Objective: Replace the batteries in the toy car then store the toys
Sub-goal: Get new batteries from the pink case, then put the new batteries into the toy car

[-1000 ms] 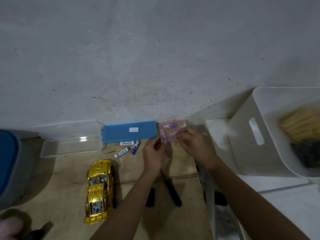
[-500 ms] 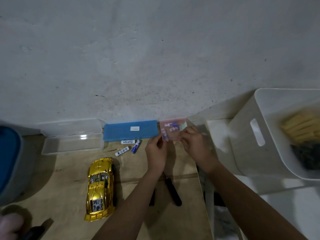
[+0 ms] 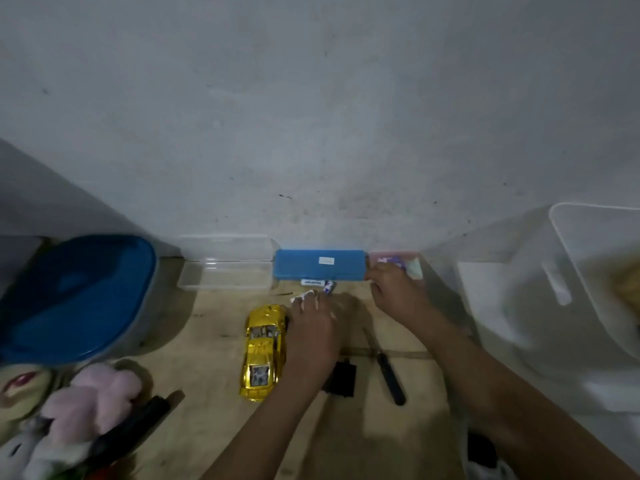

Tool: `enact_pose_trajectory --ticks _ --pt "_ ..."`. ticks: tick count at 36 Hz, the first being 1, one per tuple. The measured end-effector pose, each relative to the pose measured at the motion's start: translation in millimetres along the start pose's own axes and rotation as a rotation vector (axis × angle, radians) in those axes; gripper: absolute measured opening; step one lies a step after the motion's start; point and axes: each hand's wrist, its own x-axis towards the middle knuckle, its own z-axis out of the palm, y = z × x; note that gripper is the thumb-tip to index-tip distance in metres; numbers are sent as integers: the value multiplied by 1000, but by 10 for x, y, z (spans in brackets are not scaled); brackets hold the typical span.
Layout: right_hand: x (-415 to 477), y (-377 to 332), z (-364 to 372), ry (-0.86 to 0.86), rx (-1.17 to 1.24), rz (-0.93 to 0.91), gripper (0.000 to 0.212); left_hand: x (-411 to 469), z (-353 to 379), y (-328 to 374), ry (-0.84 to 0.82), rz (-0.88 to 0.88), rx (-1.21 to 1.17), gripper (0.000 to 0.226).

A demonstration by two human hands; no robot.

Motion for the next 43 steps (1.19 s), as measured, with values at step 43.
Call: enact_pose_trajectory --ticks 43 --pt "28 -1583 41 109 1068 245 15 -272 -753 -1026 -160 -228 -1801 51"
